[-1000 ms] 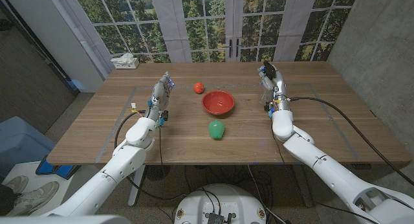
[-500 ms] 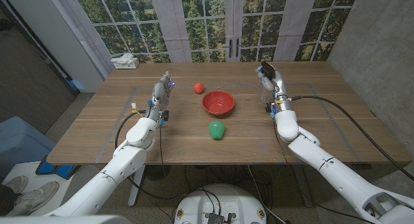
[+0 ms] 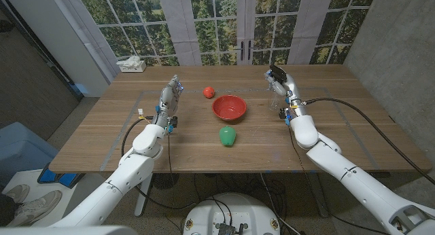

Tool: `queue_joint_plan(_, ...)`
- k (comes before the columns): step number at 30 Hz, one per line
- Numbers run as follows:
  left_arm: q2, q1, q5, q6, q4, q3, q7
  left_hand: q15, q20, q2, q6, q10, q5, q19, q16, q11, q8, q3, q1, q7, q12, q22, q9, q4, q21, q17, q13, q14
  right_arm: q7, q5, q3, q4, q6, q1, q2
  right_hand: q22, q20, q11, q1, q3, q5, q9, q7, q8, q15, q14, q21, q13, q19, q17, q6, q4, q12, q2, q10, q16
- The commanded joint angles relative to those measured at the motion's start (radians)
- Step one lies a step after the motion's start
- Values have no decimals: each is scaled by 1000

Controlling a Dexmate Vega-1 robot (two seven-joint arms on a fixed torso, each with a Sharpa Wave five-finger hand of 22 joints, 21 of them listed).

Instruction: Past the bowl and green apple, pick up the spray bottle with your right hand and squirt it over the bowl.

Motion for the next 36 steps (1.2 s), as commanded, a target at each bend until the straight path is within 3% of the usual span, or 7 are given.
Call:
queue_joint_plan(1,2,17,5,-7,-15,-5,9,-24,-76,86,-23,-89,5,-5,0,4,5,-4,4,-2,4,2,5,0,-1,3,4,-140,73,5,-8,-22,3,4,-11,-4,-128,-3,-11,5,6,-1,6,4,-120,-9,13,5,-1,79,2,4,7,-1,11,398)
queue_joint_plan(23,-4,26,5,-24,-11,-10,11,-24,-77,85,-23,-88,5,-3,0,4,5,-5,5,-2,4,2,5,-1,-6,3,4,-140,165,-5,-43,-38,-13,40,-20,-27,-127,-3,-16,12,8,-2,10,11,-119,-15,33,9,-5,79,9,6,5,-1,14,424)
queue_joint_plan(36,-7,28,3,-31,-7,-11,7,-25,-77,85,-23,-88,6,-1,0,4,5,-5,5,-2,4,2,5,-1,-9,3,3,-140,243,4,-56,-82,-51,54,-55,-43,-128,-3,-20,15,9,-2,7,14,-119,-20,46,13,-13,79,8,8,5,-2,16,438)
